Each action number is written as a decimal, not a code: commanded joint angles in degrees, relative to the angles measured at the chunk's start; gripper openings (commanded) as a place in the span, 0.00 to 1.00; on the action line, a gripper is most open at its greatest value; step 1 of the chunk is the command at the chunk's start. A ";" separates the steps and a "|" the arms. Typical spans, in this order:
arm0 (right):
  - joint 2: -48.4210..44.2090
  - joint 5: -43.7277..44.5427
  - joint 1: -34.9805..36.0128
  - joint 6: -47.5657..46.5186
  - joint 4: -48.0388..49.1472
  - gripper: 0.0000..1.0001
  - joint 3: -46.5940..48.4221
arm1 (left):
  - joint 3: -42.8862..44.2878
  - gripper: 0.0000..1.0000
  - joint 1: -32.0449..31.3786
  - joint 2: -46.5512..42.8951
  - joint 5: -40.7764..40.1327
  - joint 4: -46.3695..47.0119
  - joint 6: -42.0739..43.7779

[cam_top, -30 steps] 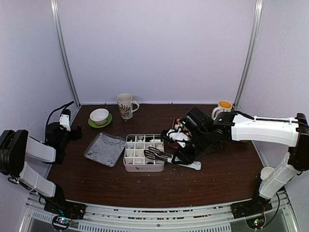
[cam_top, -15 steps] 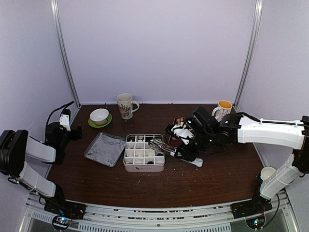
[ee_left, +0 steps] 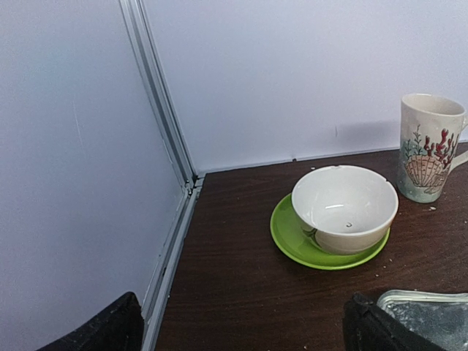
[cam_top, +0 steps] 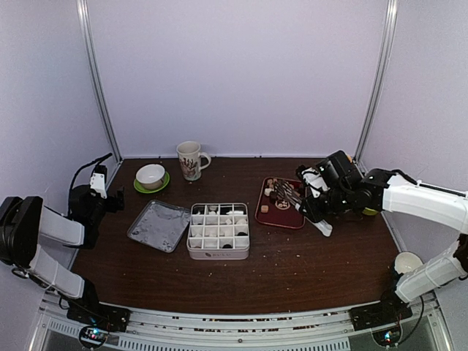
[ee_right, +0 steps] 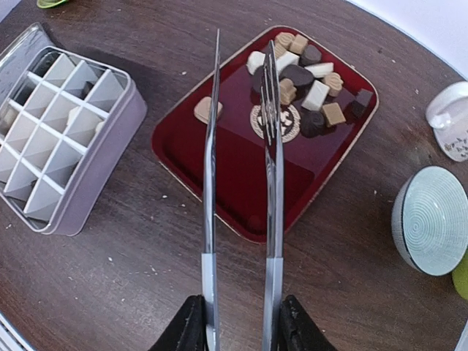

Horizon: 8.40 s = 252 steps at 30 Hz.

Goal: Pack the chocolate
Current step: Place the fake chocolate in the empty pocket of the box, then pick up the fake chocolate from the plate, then place the fake chocolate in the empty pocket of the box, then pick up the fake chocolate from the plate.

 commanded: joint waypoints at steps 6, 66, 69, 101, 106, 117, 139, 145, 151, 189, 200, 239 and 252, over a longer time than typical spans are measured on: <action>-3.11 3.48 -4.11 4.90 -0.87 0.34 -3.27 | 0.79 0.98 0.43 0.29 -0.35 1.51 -0.46; 19.73 0.61 -10.63 9.66 -7.47 0.37 12.71 | 0.79 0.98 0.44 0.29 -0.35 1.49 -0.46; 22.13 1.90 -10.63 9.71 -7.99 0.37 14.58 | 0.79 0.98 0.39 0.27 -0.34 1.46 -0.47; 27.57 3.87 -9.32 4.87 -10.78 0.36 19.27 | 0.79 0.98 0.44 0.29 -0.35 1.51 -0.50; 27.25 4.04 -9.32 4.77 -10.93 0.31 19.43 | 0.79 0.98 0.44 0.29 -0.34 1.51 -0.46; 18.59 -1.18 -9.15 3.32 -9.68 0.26 16.21 | 0.80 0.98 0.44 0.29 -0.37 1.51 -0.46; 5.15 -19.73 0.79 -3.07 -10.93 0.22 8.75 | 0.79 0.98 0.44 0.29 -0.33 1.51 -0.46; 1.45 -21.70 6.06 -2.86 -8.96 0.23 6.13 | 0.79 0.98 0.40 0.29 -0.36 1.51 -0.46; 0.76 -22.72 8.71 -1.98 -6.44 0.23 5.65 | 0.79 0.98 0.41 0.29 -0.37 1.51 -0.51; 5.23 -20.62 13.17 -6.04 -7.53 0.22 7.76 | 0.79 0.98 0.44 0.29 -0.42 1.51 -0.46; 7.35 -18.65 13.98 -6.41 -7.83 0.21 9.02 | 0.84 0.98 0.43 0.24 -0.35 1.51 -0.46; 5.46 -12.31 13.99 -7.12 -7.44 0.37 6.21 | 0.84 0.98 0.42 0.29 -0.37 1.51 -0.46; 1.25 -3.37 13.81 -4.71 -3.84 0.36 5.40 | 0.82 0.98 0.38 0.29 -0.34 1.47 -0.46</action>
